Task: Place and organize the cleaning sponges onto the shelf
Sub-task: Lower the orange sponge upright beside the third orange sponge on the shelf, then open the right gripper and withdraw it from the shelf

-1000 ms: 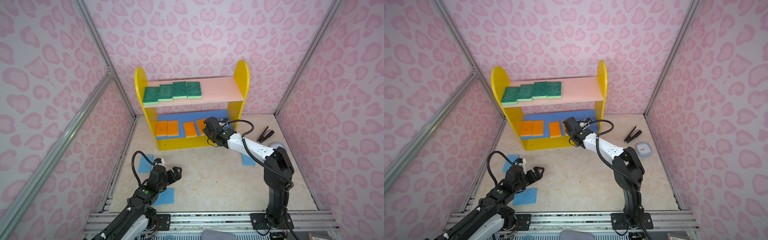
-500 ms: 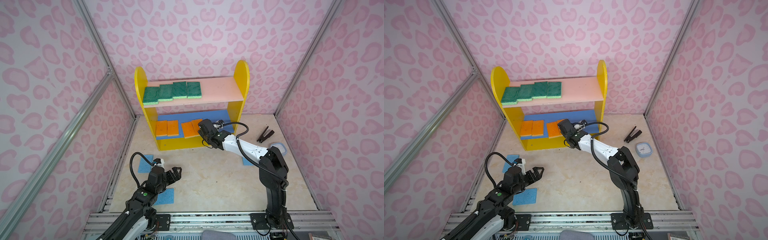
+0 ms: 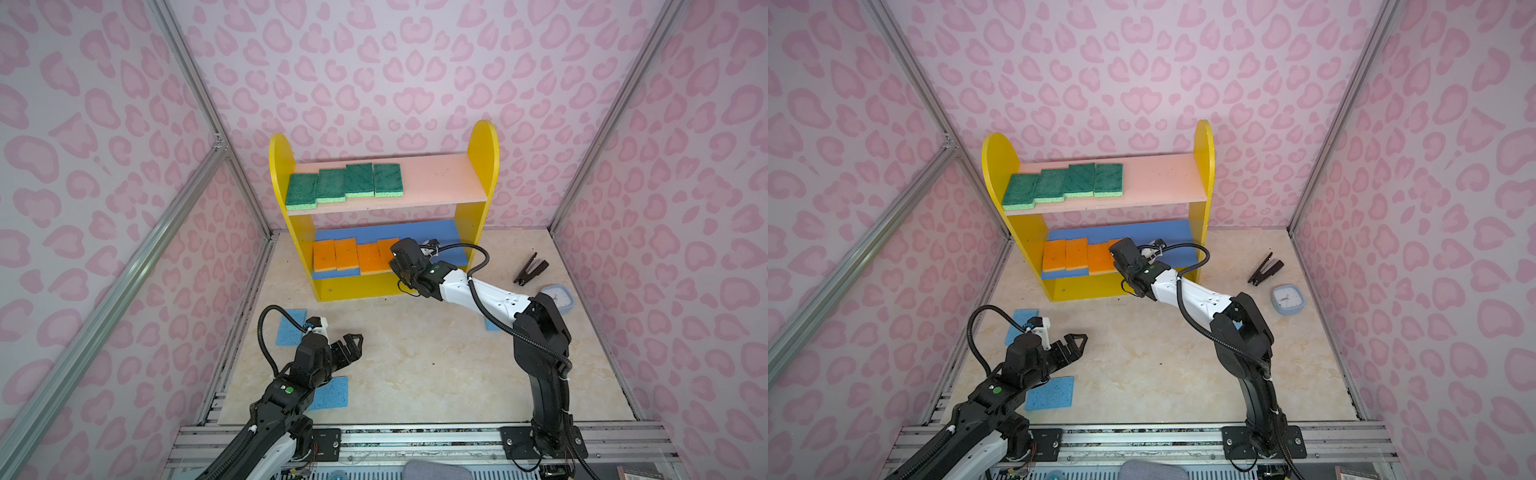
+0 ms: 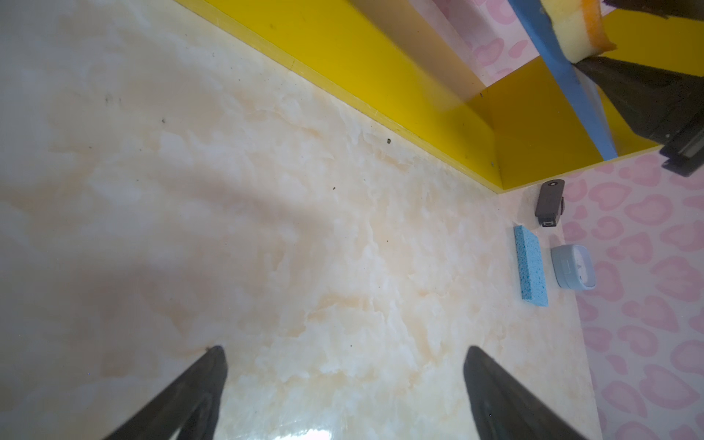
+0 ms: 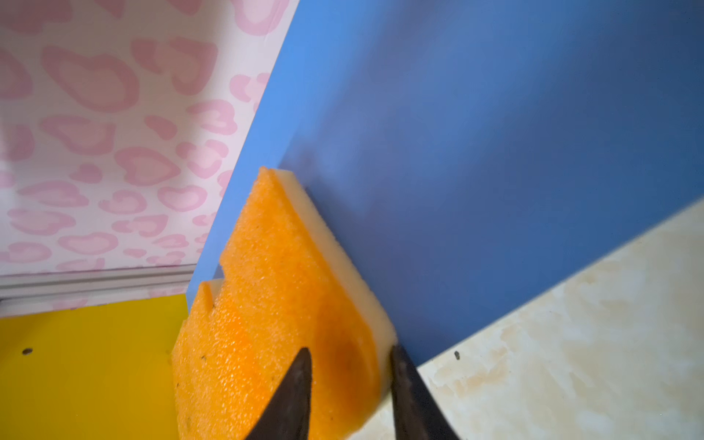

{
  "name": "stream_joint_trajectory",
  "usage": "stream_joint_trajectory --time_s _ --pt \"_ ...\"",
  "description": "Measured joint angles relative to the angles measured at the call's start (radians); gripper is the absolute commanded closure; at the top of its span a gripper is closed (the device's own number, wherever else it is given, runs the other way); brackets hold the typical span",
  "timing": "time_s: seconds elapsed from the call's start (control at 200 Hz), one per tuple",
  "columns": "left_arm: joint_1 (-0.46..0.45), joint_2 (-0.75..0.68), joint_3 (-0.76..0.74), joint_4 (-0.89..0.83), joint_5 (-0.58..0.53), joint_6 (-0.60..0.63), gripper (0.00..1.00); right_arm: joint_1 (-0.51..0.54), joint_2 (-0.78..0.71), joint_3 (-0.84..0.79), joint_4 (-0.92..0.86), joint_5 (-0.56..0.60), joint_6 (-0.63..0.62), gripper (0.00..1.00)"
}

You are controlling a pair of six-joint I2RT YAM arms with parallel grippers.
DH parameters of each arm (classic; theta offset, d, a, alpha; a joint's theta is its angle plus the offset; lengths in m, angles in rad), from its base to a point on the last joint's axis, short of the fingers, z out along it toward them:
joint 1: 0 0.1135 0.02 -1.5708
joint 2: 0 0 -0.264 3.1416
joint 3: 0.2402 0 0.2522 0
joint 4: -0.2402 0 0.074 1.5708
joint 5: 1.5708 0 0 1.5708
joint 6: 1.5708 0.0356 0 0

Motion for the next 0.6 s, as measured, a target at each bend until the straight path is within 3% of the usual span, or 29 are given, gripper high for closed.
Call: stream_joint_trajectory --time_s 0.145,0.25,0.495,0.6 --pt "0.000 -0.010 0.004 -0.018 0.000 0.000 0.04 -0.005 -0.004 -0.002 0.036 -0.027 -0.026 0.31" --pt "0.001 -0.020 0.011 -0.031 0.000 0.007 0.04 -0.008 -0.031 -0.030 0.045 -0.048 -0.052 0.23" --pt "0.002 0.017 0.036 -0.034 -0.004 0.008 0.00 -0.043 -0.087 -0.131 0.068 -0.106 -0.117 0.18" --pt "0.002 0.026 0.051 -0.029 -0.010 0.009 0.07 -0.062 -0.113 -0.164 0.109 -0.131 -0.151 0.17"
